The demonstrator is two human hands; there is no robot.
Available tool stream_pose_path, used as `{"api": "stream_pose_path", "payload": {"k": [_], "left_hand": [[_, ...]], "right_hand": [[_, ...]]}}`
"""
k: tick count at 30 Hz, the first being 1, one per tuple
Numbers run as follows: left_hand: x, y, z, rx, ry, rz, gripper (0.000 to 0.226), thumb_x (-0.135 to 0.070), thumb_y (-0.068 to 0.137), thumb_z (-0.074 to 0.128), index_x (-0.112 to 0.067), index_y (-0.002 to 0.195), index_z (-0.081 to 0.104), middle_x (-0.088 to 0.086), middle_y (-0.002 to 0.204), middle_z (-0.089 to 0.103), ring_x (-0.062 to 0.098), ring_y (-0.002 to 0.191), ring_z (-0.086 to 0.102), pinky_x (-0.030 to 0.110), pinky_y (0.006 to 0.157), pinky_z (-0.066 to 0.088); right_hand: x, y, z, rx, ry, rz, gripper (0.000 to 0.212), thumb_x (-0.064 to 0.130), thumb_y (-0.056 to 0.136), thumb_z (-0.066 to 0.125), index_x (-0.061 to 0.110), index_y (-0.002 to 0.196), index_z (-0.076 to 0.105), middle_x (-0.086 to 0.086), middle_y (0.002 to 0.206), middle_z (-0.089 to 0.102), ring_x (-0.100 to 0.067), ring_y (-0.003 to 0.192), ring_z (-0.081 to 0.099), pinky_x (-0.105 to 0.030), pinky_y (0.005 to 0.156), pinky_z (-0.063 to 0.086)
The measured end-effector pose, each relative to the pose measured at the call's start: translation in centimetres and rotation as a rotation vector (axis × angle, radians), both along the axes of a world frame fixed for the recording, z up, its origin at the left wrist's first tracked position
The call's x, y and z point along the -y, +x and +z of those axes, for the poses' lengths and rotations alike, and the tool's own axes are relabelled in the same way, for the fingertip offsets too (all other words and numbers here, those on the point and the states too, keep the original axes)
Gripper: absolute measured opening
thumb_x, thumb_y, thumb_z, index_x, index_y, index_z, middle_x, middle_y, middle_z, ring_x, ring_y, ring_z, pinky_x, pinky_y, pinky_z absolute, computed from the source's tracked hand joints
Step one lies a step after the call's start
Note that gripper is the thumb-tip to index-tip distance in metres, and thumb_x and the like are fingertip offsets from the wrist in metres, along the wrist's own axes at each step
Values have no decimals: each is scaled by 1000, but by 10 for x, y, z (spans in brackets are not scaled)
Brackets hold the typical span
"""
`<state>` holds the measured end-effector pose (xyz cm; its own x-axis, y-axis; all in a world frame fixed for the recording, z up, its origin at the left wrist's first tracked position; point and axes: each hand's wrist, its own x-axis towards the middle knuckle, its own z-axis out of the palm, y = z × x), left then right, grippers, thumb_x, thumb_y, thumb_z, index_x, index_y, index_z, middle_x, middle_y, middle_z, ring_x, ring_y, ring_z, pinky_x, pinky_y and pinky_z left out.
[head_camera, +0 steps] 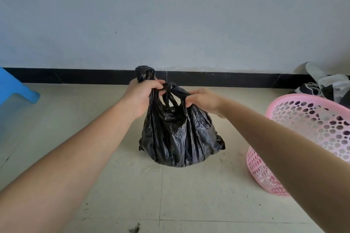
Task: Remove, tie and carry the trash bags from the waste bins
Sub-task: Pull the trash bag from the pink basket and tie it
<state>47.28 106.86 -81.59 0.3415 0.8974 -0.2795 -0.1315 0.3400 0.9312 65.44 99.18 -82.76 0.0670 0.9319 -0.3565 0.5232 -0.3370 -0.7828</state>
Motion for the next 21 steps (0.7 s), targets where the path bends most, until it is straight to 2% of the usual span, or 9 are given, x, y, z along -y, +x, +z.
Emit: {"api": "stream_pose_path", "payload": {"k": [1,3,6,8,11,13,15,17,21], "left_hand": [[1,1,-3,37,-16,35,41,18,84,52,-8,56,67,12,86,69,27,81,72,39,87,58],[3,3,-5,127,-44,50,32,20,82,43,-2,65,58,8,75,67,24,77,72,37,79,59],[6,6,-5,254,-98,50,34,21,77,28,-11,82,39,9,73,57,28,84,73,36,70,60],[7,5,-5,313,-135,66,39,22,74,24,-14,85,35,9,73,50,30,87,73,40,70,60],[9,1,-5,278,-130,72,41,22,72,22,-16,82,32,6,68,46,30,94,72,40,77,57],[11,-4,-7,238,-111,62,42,22,67,24,-19,76,25,5,64,48,28,92,73,39,76,56],[13,-9,-9,214,-102,50,43,21,65,25,-20,75,23,4,64,51,29,92,73,40,78,56],[14,-11,-11,200,-90,40,43,22,66,25,-21,71,23,5,65,52,31,94,71,42,82,56],[17,-6,-9,138,-31,13,42,21,65,27,-20,62,21,5,69,50,33,101,58,42,83,53]], "right_hand": [[1,2,-2,2,-24,24,35,30,66,57,7,91,64,-16,89,60,-29,89,54,-40,92,37],[2,4,-3,9,-77,64,35,32,70,57,9,95,66,-15,109,67,-32,110,58,-44,105,35],[6,7,0,-9,-165,115,40,36,86,51,12,117,60,-8,131,57,-25,120,50,-41,111,28],[7,10,0,-55,-164,94,44,33,97,39,8,132,50,-15,122,56,-23,104,51,-34,97,35],[1,12,-4,-182,-103,16,44,32,99,31,20,134,53,-5,93,53,-18,77,43,-34,71,34],[-4,9,-6,-244,-82,8,45,34,91,40,33,134,54,0,101,57,-16,85,49,-34,76,37],[-8,3,-5,-307,-58,21,49,42,83,50,42,132,56,1,116,62,-18,105,56,-38,90,42],[-12,-5,-1,-380,-26,16,51,50,80,57,38,129,59,-1,123,63,-21,116,57,-41,100,43],[-14,-15,11,-535,54,-70,49,60,88,58,22,118,62,1,118,64,-18,115,58,-36,94,47]]}}
